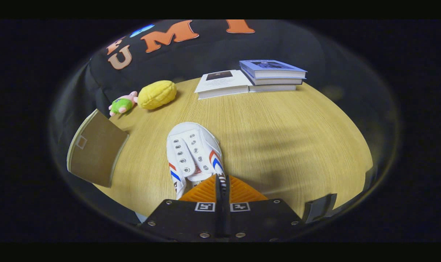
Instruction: Open the storage box then place both shoes into the box .Put the left shoe in first, then the right shoe, with the right side of both shoes facing outward in a uniform manner.
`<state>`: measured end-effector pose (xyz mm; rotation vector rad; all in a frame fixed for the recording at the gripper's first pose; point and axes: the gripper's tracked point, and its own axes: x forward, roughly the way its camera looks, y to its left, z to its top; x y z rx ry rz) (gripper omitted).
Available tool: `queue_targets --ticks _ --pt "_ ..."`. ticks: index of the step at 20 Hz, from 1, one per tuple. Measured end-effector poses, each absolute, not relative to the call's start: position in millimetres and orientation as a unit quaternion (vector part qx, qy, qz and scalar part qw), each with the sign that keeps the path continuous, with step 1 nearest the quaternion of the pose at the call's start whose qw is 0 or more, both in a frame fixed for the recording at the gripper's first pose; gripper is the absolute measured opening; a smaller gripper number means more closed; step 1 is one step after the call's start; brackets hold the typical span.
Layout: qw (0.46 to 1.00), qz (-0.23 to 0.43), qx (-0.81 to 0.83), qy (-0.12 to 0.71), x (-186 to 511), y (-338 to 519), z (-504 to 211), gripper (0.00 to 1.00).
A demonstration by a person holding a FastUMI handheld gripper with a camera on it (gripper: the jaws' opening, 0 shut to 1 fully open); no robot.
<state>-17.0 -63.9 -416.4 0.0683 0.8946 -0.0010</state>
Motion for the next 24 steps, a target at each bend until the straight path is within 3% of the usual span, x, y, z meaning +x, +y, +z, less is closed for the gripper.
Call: queue_targets --ticks 10,24 --pt "0.915 -0.037 0.130 0.381 -6 -7 -352 0.00" --pt "0.927 -0.036 0.199 0.316 3 160 -266 0.00"
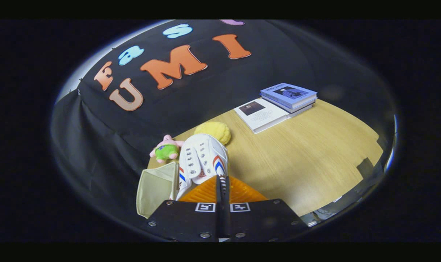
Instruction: Open the storage box then place both shoes into the box .Put the left shoe in first, then the right shoe, with the right side of both shoes facing outward in a uniform manner.
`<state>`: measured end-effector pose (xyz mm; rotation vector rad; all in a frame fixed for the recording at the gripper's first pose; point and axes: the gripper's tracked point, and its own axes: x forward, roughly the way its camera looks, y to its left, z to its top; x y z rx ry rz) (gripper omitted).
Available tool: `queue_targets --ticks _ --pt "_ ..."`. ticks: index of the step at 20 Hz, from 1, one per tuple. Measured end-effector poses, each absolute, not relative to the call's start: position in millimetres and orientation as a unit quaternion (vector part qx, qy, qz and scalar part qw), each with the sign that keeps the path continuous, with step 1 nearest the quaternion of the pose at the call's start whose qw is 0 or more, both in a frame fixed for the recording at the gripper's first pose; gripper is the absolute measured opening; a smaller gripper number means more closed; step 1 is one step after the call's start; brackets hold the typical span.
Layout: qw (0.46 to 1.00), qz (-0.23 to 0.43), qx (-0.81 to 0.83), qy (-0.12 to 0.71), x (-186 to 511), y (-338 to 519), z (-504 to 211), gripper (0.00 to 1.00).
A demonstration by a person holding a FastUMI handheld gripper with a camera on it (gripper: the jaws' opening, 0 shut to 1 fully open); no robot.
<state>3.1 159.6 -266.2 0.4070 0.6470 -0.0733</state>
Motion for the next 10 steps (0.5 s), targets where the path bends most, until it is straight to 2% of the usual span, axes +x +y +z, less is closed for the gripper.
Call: queue_targets --ticks 10 --pt "0.928 -0.017 0.188 0.321 -3 265 -270 0.00"
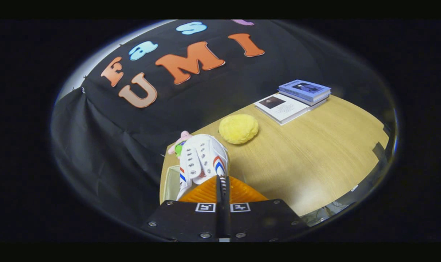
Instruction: Open the storage box then place both shoes into the box .Put the left shoe in first, then the right shoe, with the right side of both shoes facing outward in a uniform manner.
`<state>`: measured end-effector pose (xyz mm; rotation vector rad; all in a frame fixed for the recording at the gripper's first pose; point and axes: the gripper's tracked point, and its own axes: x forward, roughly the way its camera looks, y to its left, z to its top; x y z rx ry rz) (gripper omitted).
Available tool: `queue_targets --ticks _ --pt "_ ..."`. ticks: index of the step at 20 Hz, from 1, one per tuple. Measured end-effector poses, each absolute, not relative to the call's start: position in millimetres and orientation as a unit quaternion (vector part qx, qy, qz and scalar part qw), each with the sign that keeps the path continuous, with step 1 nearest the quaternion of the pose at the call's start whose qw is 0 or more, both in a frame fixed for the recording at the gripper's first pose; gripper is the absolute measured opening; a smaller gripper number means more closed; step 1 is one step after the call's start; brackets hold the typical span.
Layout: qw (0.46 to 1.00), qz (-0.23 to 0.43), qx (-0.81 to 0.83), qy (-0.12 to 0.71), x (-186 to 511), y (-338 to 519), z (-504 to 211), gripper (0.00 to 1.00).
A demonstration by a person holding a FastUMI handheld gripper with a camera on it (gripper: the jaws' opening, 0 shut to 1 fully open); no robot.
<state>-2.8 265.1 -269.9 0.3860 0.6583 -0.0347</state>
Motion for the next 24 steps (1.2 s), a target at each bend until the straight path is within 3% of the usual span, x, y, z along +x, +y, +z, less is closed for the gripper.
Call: queue_targets --ticks 15,18,22,24 --pt "0.934 -0.037 0.073 0.348 -29 304 -321 0.01" --pt "0.930 -0.024 0.077 0.359 -36 313 -320 0.07" --pt "0.947 0.025 0.050 0.315 -26 329 -285 0.83" --pt "0.953 0.038 0.050 0.298 -20 330 -269 0.99"
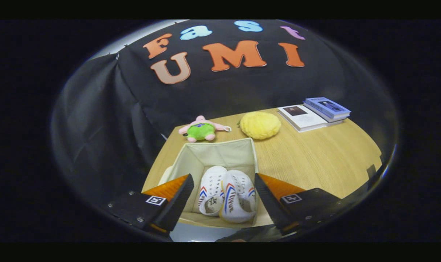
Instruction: Open the storage box then place both shoes into the box .Put the left shoe in first, then the right shoe, with the right side of both shoes facing outward in a uniform manner.
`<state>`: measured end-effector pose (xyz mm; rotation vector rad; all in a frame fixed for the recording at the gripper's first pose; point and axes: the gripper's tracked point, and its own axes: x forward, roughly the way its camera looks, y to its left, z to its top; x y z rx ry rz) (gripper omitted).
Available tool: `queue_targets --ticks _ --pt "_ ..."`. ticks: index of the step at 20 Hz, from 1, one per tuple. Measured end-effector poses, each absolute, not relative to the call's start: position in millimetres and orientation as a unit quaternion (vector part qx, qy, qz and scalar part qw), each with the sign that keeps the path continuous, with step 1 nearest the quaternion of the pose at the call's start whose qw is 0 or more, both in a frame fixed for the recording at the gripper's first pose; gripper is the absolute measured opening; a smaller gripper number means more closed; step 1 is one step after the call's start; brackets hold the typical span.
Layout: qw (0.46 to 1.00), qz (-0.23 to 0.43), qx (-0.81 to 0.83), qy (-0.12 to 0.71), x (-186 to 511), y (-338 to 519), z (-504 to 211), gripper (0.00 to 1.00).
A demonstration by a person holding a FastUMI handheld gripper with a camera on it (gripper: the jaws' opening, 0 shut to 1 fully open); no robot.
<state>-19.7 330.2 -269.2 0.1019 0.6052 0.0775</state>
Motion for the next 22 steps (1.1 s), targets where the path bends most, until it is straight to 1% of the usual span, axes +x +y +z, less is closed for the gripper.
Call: queue_targets --ticks 4,7,11,17,22 --pt "0.965 0.035 0.027 0.259 -3 312 -235 0.99" --pt "0.969 0.032 0.030 0.245 2 298 -208 0.99" --pt "0.980 0.028 0.020 0.195 17 278 -151 0.99" --pt "0.992 0.018 -0.025 0.119 15 246 -68 0.99" --pt "0.996 -0.007 -0.022 0.086 10 210 -34 0.98"
